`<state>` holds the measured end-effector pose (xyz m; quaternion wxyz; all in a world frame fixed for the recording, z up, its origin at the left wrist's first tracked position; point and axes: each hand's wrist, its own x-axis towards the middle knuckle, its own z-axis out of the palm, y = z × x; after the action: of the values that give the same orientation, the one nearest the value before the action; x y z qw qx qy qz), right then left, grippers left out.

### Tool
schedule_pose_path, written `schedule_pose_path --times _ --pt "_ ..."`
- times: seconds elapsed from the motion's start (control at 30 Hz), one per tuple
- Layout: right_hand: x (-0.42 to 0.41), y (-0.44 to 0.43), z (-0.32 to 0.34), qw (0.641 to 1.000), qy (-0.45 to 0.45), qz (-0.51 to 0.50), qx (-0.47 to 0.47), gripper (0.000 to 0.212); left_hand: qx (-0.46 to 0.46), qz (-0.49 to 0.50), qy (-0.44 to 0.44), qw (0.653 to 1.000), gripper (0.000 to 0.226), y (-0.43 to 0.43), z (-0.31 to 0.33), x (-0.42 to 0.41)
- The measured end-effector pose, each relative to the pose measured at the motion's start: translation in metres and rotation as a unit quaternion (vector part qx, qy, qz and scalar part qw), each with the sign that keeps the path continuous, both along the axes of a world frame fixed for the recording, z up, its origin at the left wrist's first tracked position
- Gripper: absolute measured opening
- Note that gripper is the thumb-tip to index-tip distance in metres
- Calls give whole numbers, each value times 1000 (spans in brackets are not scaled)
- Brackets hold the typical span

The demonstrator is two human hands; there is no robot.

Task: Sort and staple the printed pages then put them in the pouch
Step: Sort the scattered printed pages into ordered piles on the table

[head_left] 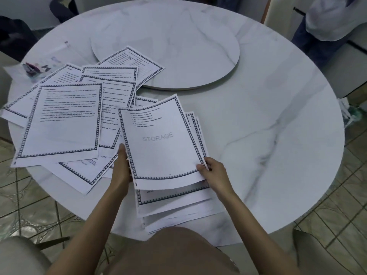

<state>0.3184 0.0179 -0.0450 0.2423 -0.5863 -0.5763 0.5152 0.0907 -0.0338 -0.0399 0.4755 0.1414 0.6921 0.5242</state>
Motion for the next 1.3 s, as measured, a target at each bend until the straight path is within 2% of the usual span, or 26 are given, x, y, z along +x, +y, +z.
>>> schedule_pose_path --times 0.1,0.17,0.3,0.5,0.67,0.97,1.1,1.3 --pt "-3 10 5 997 -63 49 23 29 -15 1 -16 1000 44 6 2 -9" --pt "-3 15 7 994 -85 64 29 30 -30 -22 46 998 42 8 3 -10" --pt "2 22 7 990 -126 5 56 27 -29 -67 187 980 32 6 -2 -17" --pt "14 9 -11 972 -218 -6 88 31 21 23 283 959 34 2 9 -45" --pt "9 4 -18 959 -258 -1 116 40 38 87 291 952 36 -5 12 -66" --pt "11 13 -18 969 -221 -47 100 21 55 102 264 958 41 -15 11 -64" --pt "24 25 -8 964 -215 -67 144 13 54 96 238 965 43 -16 7 -67" --pt "49 51 16 953 -185 -133 202 16 55 86 215 971 40 -14 5 -64"
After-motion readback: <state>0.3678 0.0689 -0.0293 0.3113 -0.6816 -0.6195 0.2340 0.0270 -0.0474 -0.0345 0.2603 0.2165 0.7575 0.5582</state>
